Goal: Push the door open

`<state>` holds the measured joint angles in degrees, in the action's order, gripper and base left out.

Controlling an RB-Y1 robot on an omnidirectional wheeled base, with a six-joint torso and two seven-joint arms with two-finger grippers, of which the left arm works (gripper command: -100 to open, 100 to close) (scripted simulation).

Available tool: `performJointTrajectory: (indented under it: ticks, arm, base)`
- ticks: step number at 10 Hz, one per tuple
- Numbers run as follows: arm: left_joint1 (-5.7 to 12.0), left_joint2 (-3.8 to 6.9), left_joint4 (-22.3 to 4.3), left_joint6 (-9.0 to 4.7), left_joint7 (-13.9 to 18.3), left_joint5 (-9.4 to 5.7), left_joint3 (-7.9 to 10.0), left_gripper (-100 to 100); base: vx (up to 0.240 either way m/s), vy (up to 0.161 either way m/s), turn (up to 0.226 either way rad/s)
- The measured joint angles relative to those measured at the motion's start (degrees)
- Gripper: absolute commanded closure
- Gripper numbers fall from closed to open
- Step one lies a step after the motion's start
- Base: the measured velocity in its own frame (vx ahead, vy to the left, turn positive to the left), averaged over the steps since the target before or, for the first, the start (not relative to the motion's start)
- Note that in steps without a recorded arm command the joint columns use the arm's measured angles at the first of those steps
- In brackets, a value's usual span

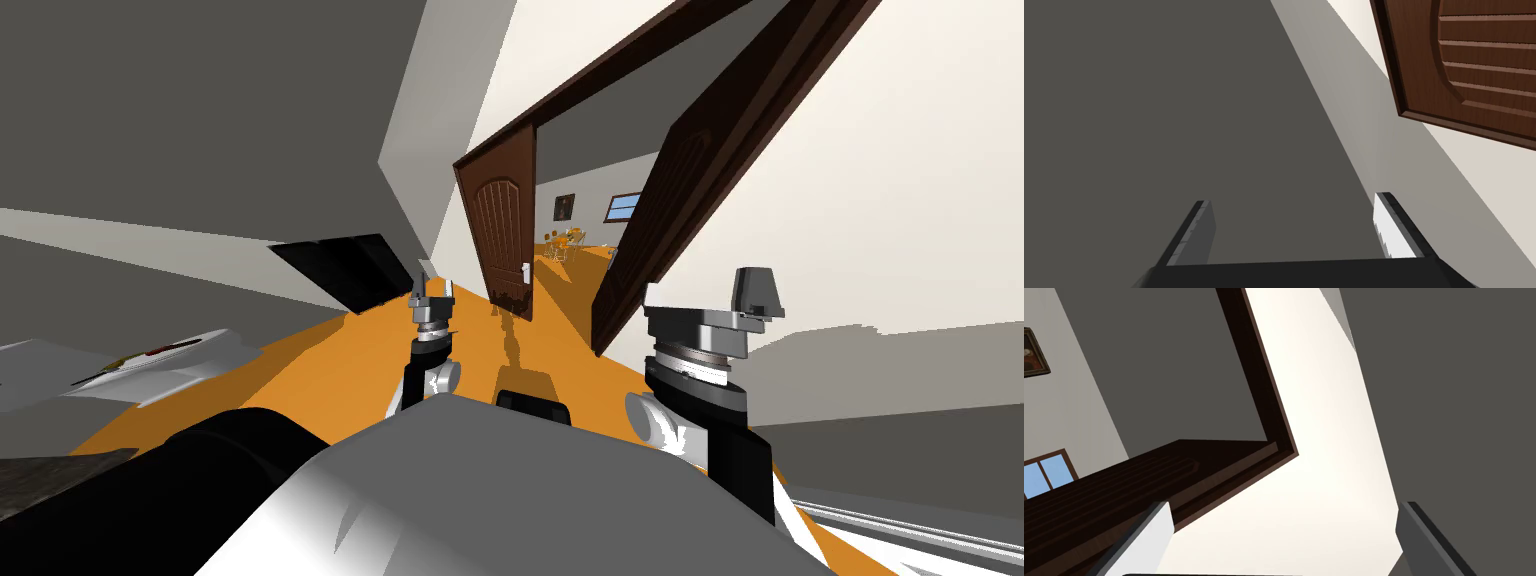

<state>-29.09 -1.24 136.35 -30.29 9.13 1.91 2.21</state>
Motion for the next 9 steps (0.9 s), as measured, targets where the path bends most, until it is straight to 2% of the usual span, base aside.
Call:
performJointTrajectory:
  ticks: [2, 4, 9]
  arm:
    - [1.59, 0.49, -2.0, 0.48, -0.1, 0.03, -0.19, -100]
    - [2.44, 1.05, -4.6, 0.00, 0.0, 0.03, -0.71, -100]
    - [6.04, 2.31, -10.5, 0.56, -0.1, -0.02, -1.47, -100]
  base:
    - [0.059, 0.031, -0.029]
    - [0.079, 0.033, -0.011]
    - [0.079, 0.026, -0.014]
